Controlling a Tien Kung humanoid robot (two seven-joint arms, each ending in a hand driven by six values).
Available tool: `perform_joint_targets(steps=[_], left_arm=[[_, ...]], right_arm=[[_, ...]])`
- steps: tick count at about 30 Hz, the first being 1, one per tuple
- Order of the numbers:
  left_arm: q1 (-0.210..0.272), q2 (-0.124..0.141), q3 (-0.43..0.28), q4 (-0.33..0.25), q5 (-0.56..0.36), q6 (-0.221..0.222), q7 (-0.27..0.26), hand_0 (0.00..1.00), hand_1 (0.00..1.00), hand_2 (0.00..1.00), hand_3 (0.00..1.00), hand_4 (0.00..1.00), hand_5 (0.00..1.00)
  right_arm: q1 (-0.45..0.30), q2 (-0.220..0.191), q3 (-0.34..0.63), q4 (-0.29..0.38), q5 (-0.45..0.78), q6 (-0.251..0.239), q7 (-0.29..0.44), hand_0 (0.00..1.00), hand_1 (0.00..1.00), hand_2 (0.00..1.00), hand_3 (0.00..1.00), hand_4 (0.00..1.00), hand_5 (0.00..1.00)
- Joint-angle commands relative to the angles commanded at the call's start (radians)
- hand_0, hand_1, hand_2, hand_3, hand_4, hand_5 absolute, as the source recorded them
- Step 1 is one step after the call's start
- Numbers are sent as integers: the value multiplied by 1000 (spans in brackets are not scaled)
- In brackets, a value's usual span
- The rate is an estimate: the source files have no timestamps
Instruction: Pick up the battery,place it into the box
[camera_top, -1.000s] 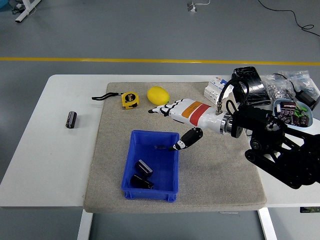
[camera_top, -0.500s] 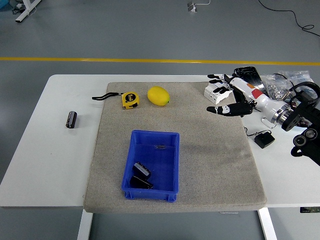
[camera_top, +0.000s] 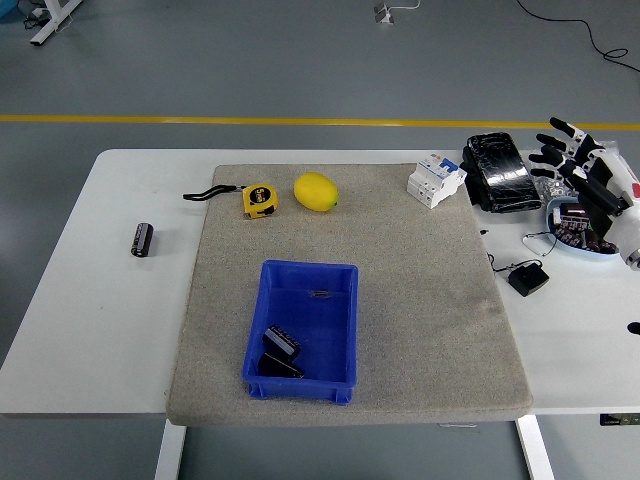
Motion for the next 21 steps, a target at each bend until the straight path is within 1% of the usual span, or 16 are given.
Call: perform_joint_targets(steps=[3, 4, 5, 9, 10, 15, 16, 21], left_arm=[[-2, -2, 4, 2, -14, 3, -8, 689, 587, 648, 660, 644, 766], [-2, -3, 5, 2, -18, 4, -9, 688, 587, 647, 661, 643, 770], [-1, -3, 5, 2, -21, 5, -9, 688, 587, 647, 661, 643, 770], [6, -4, -1, 1, -12, 4, -5, 688, 587, 647, 661, 643, 770], [7, -4, -4, 1, -7, 4, -2, 688, 587, 648, 661, 643, 774], [14, -5, -18, 2, 15, 1, 6, 688, 587, 648, 661, 643, 774], [15, -6, -19, 3, 14, 2, 6, 687, 586, 649, 661, 643, 779], [16, -5, -22, 5, 15, 2, 3, 687, 586, 649, 661, 643, 779]], right_arm=[[-65, 32, 58, 31, -7, -8, 11, 760, 780, 854, 952, 998, 703], [-86, 42, 75, 38, -10, -9, 15, 822, 810, 862, 962, 998, 770], [-115, 57, 97, 48, -14, -10, 20, 822, 810, 862, 962, 998, 770], [-183, 101, 150, 60, -29, 3, 24, 822, 810, 862, 962, 998, 770], [-193, 110, 159, 61, -33, 5, 24, 840, 820, 870, 965, 998, 824], [-231, 169, 240, 67, -68, 36, -4, 840, 820, 870, 965, 998, 824], [-236, 178, 257, 68, -75, 41, -10, 835, 819, 865, 948, 998, 846], [-252, 194, 297, 69, -97, 56, -28, 835, 819, 865, 948, 998, 846]])
